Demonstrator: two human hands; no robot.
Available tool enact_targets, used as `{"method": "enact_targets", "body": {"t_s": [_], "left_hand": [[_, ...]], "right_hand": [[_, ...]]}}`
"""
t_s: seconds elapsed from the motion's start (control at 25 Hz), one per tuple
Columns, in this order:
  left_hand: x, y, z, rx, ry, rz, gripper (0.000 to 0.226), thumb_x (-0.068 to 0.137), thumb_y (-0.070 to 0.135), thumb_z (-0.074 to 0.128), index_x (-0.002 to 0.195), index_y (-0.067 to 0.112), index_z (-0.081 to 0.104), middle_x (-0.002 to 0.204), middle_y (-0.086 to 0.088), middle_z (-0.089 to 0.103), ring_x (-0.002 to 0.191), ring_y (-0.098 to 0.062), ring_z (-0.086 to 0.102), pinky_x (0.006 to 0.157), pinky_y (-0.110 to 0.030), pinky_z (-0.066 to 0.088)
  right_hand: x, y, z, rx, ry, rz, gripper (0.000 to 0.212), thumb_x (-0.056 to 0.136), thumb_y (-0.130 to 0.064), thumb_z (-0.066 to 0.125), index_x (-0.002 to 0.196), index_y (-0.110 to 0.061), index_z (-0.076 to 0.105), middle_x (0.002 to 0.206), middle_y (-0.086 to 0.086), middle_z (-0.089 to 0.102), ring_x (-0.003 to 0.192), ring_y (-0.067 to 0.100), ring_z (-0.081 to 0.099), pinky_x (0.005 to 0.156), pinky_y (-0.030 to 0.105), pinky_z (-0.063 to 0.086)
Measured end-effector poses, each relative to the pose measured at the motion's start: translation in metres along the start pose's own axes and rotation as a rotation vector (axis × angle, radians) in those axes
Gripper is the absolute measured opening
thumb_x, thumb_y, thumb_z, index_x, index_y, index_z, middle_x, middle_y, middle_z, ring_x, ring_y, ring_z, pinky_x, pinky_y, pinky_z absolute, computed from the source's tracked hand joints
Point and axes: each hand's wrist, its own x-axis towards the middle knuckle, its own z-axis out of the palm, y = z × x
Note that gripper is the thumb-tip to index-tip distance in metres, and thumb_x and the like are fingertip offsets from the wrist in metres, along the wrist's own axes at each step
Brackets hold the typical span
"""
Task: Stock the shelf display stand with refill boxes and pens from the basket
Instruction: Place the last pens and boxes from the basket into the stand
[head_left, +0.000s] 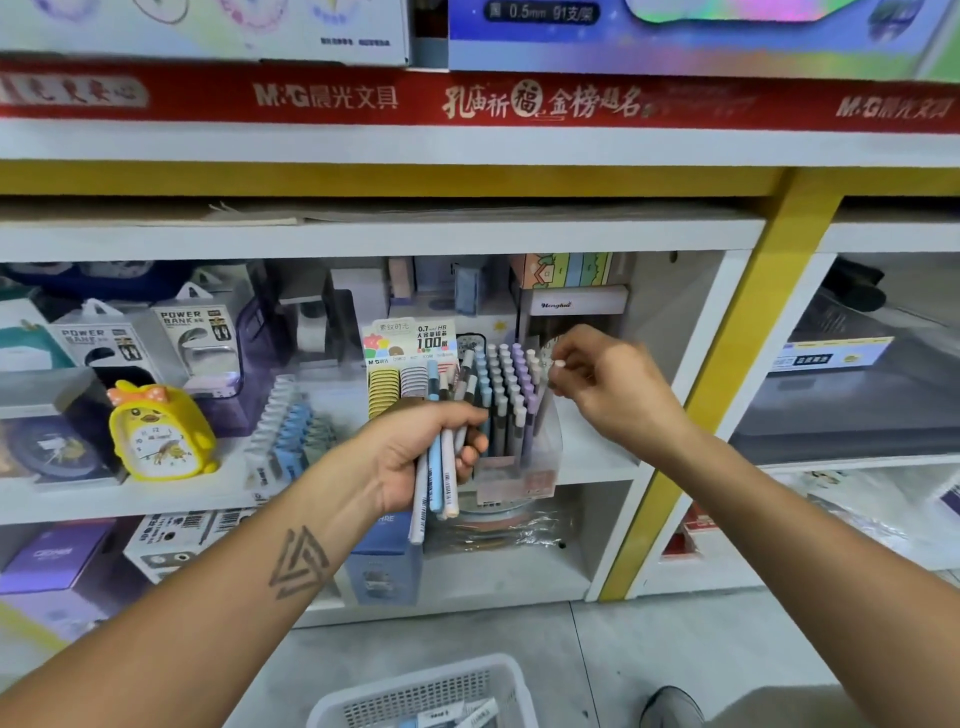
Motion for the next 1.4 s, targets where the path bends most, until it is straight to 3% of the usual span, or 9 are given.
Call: {"method": "enact_targets", "body": {"t_s": [0.16,0.32,0.44,0.64,0.8,0.92,1.12,1.24,1.4], "left_hand": [[0.005,0.002,-0.006,-0.022,0.008,0.034,0.008,0.088,0.006,0.065,0.080,0.005,0.062,0.063,-0.014,0.061,0.042,-0.016,0.052,0.038,-0.022,0.044],[0.007,0.003,-0.003,-0.022,0.014,0.030,0.007,0.090,0.006,0.064,0.083,0.005,0.062,0.063,-0.014,0.062,0.042,-0.017,0.052,0.038,-0.020,0.044],[0.006,0.004,0.003,-0.067,-0.024,0.021,0.009,0.091,0.008,0.061,0.084,0.004,0.062,0.064,-0.014,0.062,0.045,-0.016,0.053,0.039,-0.020,0.045],[0.001,0.013,0.002,-0.229,-0.069,0.045,0.020,0.093,0.008,0.057,0.078,0.001,0.067,0.072,-0.016,0.066,0.052,-0.017,0.059,0.047,-0.021,0.051],[-0.001,0.021,-0.003,-0.270,-0.088,0.123,0.037,0.095,0.009,0.057,0.063,0.001,0.075,0.071,-0.016,0.067,0.055,-0.020,0.063,0.050,-0.024,0.054],[-0.004,0.025,-0.009,-0.313,-0.045,0.138,0.019,0.093,0.008,0.062,0.082,-0.003,0.072,0.070,-0.016,0.068,0.058,-0.022,0.067,0.052,-0.027,0.057],[-0.013,0.025,-0.017,-0.148,-0.104,0.138,0.021,0.083,0.009,0.070,0.101,-0.002,0.068,0.079,-0.018,0.071,0.064,-0.022,0.070,0.056,-0.027,0.058],[-0.014,0.023,-0.019,-0.041,-0.139,0.121,0.016,0.083,0.008,0.071,0.094,-0.004,0.071,0.078,-0.017,0.071,0.063,-0.021,0.069,0.056,-0.026,0.058],[-0.014,0.023,-0.019,0.040,-0.162,0.157,0.020,0.083,0.006,0.071,0.098,-0.007,0.070,0.081,-0.021,0.071,0.067,-0.024,0.070,0.058,-0.027,0.059]], "right_hand": [[0.000,0.006,0.004,-0.018,-0.036,-0.009,0.015,0.093,-0.013,0.067,0.090,-0.024,0.058,0.082,-0.001,0.070,0.078,0.012,0.070,0.073,0.038,0.059],[0.002,0.005,0.006,-0.027,-0.117,-0.027,0.019,0.091,-0.015,0.070,0.083,-0.029,0.059,0.079,-0.008,0.070,0.075,0.002,0.067,0.067,0.024,0.055],[0.003,0.008,0.011,-0.129,-0.071,-0.053,0.005,0.094,-0.019,0.068,0.092,-0.022,0.071,0.086,-0.003,0.072,0.081,0.014,0.066,0.070,0.030,0.052],[0.006,-0.007,0.011,-0.396,-0.078,-0.115,0.023,0.099,-0.024,0.056,0.114,-0.020,0.073,0.098,0.000,0.060,0.088,0.022,0.058,0.073,0.035,0.051],[0.008,-0.045,0.019,0.242,-0.134,0.042,0.011,0.097,-0.021,0.063,0.107,-0.018,0.065,0.077,0.008,0.070,0.059,0.021,0.060,0.052,0.031,0.050],[0.006,-0.063,0.028,0.576,-0.294,0.236,0.019,0.097,-0.023,0.064,0.106,-0.008,0.057,0.072,0.009,0.072,0.053,0.026,0.062,0.043,0.028,0.040],[0.016,-0.065,0.037,0.661,-0.206,0.300,0.015,0.095,-0.028,0.067,0.101,-0.015,0.070,0.070,-0.001,0.068,0.058,0.013,0.056,0.047,0.027,0.038],[0.022,-0.065,0.041,0.689,-0.238,0.335,0.016,0.090,-0.032,0.074,0.089,-0.016,0.076,0.071,0.010,0.063,0.061,0.020,0.051,0.048,0.026,0.036],[0.025,-0.067,0.041,0.717,-0.266,0.402,0.011,0.081,-0.025,0.082,0.076,-0.016,0.076,0.075,0.014,0.063,0.068,0.024,0.051,0.064,0.036,0.040]]}}
